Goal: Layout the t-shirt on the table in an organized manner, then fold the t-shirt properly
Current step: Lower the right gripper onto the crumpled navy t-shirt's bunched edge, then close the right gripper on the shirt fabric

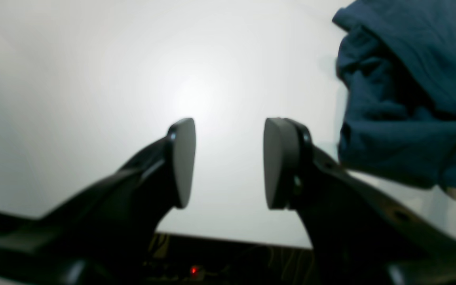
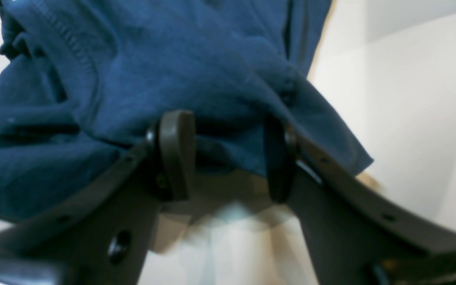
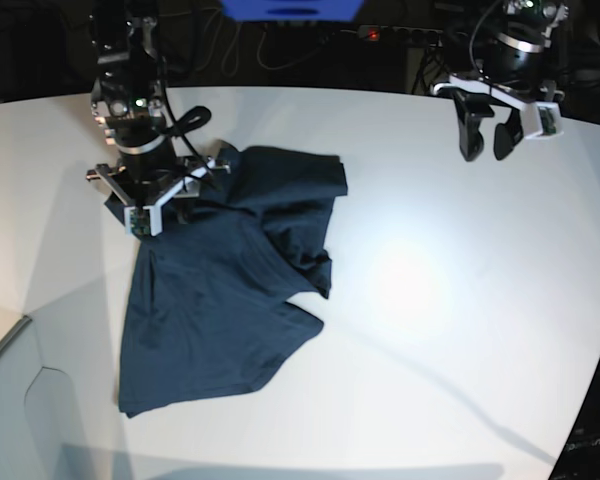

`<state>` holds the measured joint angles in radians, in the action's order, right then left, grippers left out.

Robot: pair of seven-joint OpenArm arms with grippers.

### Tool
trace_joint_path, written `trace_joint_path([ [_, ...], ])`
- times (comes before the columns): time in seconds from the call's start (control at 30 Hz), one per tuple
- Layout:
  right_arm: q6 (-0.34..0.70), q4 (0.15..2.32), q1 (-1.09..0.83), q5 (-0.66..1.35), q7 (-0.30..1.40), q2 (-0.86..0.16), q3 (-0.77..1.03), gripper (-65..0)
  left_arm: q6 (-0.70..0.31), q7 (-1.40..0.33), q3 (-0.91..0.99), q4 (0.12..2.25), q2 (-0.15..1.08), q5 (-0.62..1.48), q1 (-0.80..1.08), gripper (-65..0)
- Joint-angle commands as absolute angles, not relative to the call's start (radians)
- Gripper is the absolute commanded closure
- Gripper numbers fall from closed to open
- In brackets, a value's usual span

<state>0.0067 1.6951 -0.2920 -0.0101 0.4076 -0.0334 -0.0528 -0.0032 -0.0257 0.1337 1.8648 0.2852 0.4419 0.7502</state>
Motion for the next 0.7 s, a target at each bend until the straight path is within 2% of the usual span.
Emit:
trace_joint_path([
  [0.0, 0.008, 1.713, -0.285, -0.007, 0.383, -0.036, -0.053, -28.4, -0.005, -0.001, 0.134, 1.863, 0.292, 0.441, 0.757, -27.1],
  [0.2, 0.008, 1.713, -0.294, -0.007, 0.383, -0.031, -0.061, -28.4, -0.004, -0.001, 0.134, 1.853, 0.291, 0.443, 0.74, -27.1],
  [0.4, 0.008, 1.656, -0.285, -0.007, 0.384, -0.036, -0.159, -28.4, -0.004, -0.001, 0.134, 1.853, 0.289, 0.443, 0.734, -27.1],
  [0.67, 0.008, 1.604, -0.243, -0.007, 0.384, -0.031, -0.156, -28.4, -0.004, -0.001, 0.134, 1.853, 0.289, 0.443, 0.736, -27.1],
])
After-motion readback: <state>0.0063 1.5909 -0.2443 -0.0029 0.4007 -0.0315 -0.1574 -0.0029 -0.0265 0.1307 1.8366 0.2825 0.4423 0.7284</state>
